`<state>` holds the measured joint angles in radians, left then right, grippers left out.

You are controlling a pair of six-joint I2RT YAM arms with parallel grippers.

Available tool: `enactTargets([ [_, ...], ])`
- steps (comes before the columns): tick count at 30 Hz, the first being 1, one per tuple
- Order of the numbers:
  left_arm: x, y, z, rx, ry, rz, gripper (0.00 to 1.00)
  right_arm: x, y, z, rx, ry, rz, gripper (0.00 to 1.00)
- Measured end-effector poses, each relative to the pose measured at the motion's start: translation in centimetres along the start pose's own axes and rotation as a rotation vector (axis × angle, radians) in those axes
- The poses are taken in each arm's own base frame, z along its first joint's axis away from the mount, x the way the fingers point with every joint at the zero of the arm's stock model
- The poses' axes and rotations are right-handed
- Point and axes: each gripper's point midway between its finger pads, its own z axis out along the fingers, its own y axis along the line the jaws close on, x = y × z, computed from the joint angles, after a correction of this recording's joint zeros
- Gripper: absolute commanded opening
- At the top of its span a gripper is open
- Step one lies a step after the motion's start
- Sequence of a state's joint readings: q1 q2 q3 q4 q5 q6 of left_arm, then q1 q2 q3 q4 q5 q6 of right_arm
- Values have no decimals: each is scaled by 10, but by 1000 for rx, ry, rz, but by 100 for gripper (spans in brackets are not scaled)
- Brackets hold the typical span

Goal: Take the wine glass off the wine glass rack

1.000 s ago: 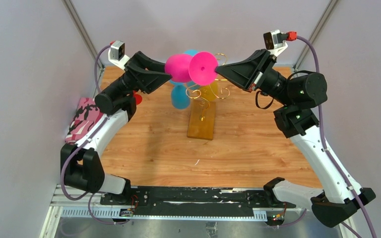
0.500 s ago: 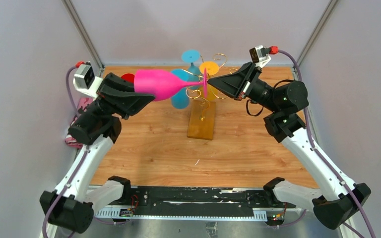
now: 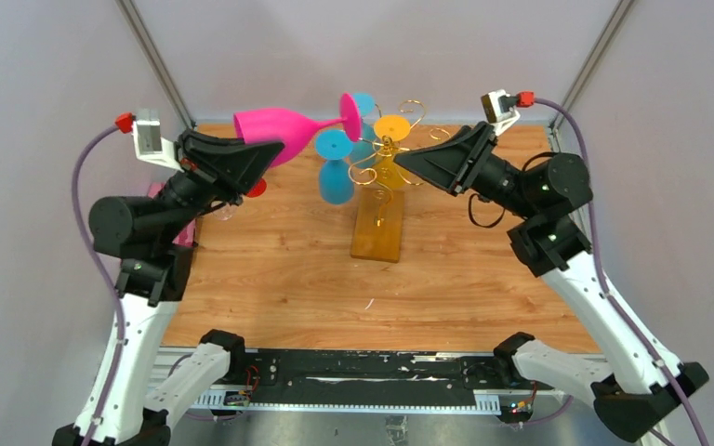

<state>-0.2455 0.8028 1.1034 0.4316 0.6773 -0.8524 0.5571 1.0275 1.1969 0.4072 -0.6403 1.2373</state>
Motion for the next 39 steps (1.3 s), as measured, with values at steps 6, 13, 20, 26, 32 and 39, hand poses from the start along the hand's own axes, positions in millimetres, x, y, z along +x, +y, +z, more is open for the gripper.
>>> enactTargets([
  [6, -67, 25, -14, -432, -62, 135, 0, -20, 31, -31, 105, -114, -248, 74],
  [13, -123, 58, -80, -987, -94, 246, 0, -49, 67, -72, 237, -253, -501, 74],
  [20, 6, 189, -135, -1433, 413, 147, 0, -55, 24, -82, 445, -217, -572, 74],
  [26, 115, 234, -198, -1607, 841, 30, 0, -52, -9, -87, 560, -172, -585, 73],
  [32, 124, 244, -195, -1591, 818, 27, 0, -49, -26, -90, 609, -148, -585, 73],
  [39, 174, 299, -211, -1610, 878, -69, 0, -47, -41, -95, 657, -132, -593, 73],
])
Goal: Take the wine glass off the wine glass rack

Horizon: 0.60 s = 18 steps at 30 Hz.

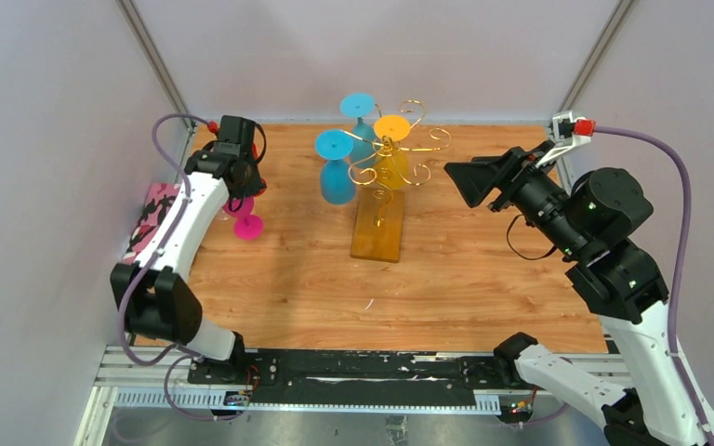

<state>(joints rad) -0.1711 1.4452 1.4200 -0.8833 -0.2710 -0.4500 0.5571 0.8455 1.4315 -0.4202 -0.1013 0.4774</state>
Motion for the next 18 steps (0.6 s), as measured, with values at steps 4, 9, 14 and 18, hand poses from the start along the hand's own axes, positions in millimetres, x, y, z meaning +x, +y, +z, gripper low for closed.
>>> enactTargets([
  [4, 17, 1, 37, -22, 74, 8, 0, 3, -7, 2, 28, 1, -12, 73],
  [9, 14, -7, 56, -7, 73, 7, 0, 7, -14, 5, 53, 8, -25, 73],
  [14, 6, -8, 74, -1, 60, -8, 0, 11, -18, 10, 69, 19, -33, 73],
  [18, 8, -5, 86, -13, 72, -7, 0, 13, -21, 12, 76, 24, -38, 73],
])
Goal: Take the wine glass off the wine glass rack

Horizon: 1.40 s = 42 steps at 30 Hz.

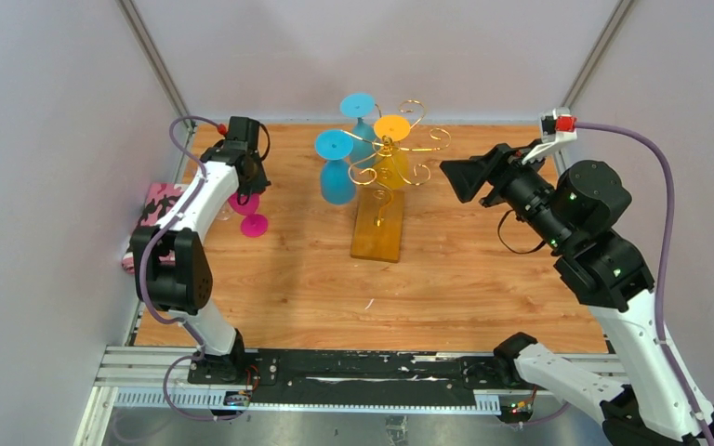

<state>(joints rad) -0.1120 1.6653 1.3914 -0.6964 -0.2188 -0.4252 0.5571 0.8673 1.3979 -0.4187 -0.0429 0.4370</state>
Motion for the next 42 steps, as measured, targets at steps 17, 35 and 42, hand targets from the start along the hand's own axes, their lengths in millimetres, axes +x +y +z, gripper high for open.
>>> enactTargets([
  [17, -10, 1, -7, 4, -40, 23, 48, 19, -7, 14, 6, 41, -8, 75],
  [35, -91, -23, -202, 323, -482, -56, 62, 26, -17, 39, 47, 81, -6, 72],
  [42, -107, -63, -281, 662, -620, -87, 62, 29, -23, 46, 60, 92, -5, 72],
])
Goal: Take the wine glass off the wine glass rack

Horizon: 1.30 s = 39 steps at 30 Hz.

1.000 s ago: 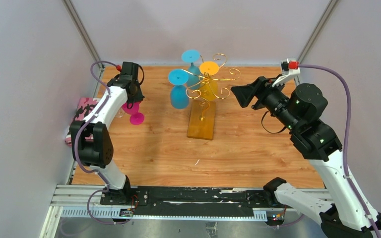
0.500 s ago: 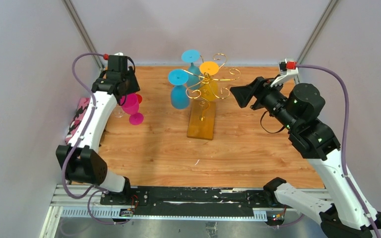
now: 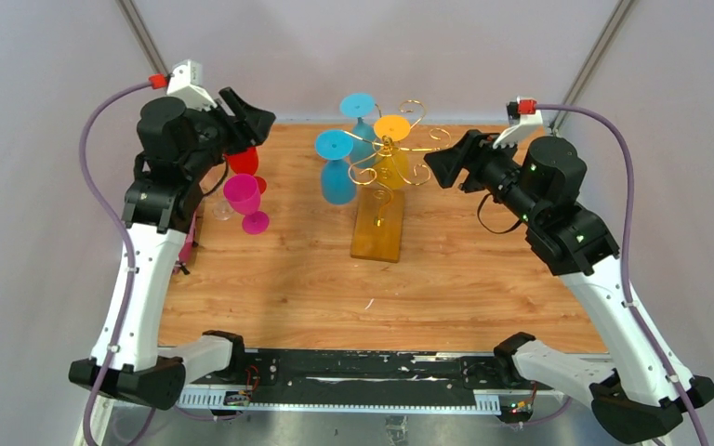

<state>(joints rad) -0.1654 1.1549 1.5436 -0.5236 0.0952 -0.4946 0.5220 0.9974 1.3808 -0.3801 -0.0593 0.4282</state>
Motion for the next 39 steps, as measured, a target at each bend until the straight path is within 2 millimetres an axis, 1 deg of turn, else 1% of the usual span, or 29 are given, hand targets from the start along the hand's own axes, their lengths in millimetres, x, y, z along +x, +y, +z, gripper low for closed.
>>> enactTargets([
  [2, 9, -12, 10, 74, 28, -47, 62, -2, -1, 0, 1, -7, 1, 71],
  [4, 28, -16, 24, 127, 80, -110, 62, -5, -3, 0, 4, -15, 2, 71],
  [7, 74, -9, 44, 143, 202, -214, 62, -6, -7, -1, 8, -19, 4, 71],
  [9, 96, -5, 51, 147, 266, -271, 62, -6, -9, -2, 12, -22, 5, 71],
  [11, 108, -8, 56, 168, 306, -323, 62, -6, -11, -3, 13, -23, 5, 71],
  [13, 108, -17, 58, 217, 312, -369, 61, -6, -12, -4, 13, -24, 7, 70],
  [16, 102, -32, 58, 304, 298, -425, 61, -7, -13, -5, 14, -28, 10, 70],
  [19, 99, -39, 58, 351, 284, -456, 61, -4, -14, -6, 13, -23, 15, 70],
  [26, 114, -36, 56, 368, 302, -507, 59, 1, -15, -4, 8, -11, 30, 69],
  [31, 120, -36, 52, 376, 310, -531, 58, 4, -16, -2, 7, -8, 40, 68],
  [34, 116, -39, 45, 389, 299, -537, 57, 7, -16, -1, 1, 0, 51, 67],
  [39, 102, -48, 34, 427, 258, -538, 56, 10, -15, 0, -9, 8, 59, 66],
])
